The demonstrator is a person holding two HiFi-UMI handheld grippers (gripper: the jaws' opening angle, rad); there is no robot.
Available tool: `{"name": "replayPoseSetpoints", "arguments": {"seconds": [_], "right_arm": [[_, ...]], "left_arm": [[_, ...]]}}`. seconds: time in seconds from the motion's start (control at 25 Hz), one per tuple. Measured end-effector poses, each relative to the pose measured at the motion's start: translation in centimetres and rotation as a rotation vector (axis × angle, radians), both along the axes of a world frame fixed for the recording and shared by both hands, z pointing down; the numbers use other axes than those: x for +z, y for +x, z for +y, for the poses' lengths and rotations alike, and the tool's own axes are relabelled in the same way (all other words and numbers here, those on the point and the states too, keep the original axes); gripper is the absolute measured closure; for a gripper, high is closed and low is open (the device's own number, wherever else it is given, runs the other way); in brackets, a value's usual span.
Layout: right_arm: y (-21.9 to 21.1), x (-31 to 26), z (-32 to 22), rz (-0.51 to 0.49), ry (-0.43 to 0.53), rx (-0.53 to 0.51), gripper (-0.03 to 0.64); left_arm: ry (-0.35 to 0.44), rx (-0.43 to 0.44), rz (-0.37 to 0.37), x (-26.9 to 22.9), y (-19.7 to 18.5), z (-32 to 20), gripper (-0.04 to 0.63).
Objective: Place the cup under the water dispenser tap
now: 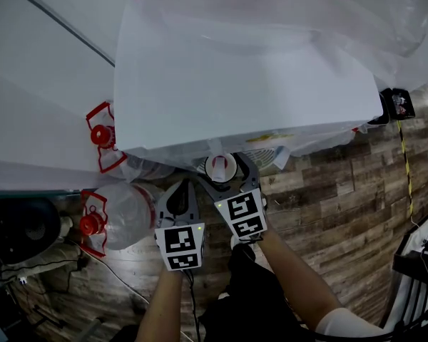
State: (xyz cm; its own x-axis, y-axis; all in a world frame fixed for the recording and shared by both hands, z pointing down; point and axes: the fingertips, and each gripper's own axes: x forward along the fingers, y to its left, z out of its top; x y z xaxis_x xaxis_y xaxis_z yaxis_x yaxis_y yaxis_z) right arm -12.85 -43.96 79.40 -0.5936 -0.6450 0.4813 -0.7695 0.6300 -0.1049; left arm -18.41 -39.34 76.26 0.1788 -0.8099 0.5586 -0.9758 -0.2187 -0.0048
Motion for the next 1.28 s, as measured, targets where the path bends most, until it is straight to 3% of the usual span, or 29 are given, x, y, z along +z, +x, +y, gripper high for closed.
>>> {"name": "replayPoseSetpoints", "arguments": {"seconds": [0.48, 0.84, 1.28], "right_arm": [[2.5, -5.7, 2.9, 0.012, 0.026, 0.051, 0.215], [4.8, -15.3, 10.7, -0.021, 0.030, 0.077, 0.216], [6.4, -28.2, 23.0, -0.018, 0.061, 0.094, 0.218]], "left_arm": [[-0.003, 0.003, 0.002, -4.3, 0.0, 3.7, 0.545], [0.044, 0.034, 0.004, -13.3, 0.9, 9.5, 0.545], [0.116, 0.036, -0.008, -25.2, -0.7, 22.1, 0.545]]}}
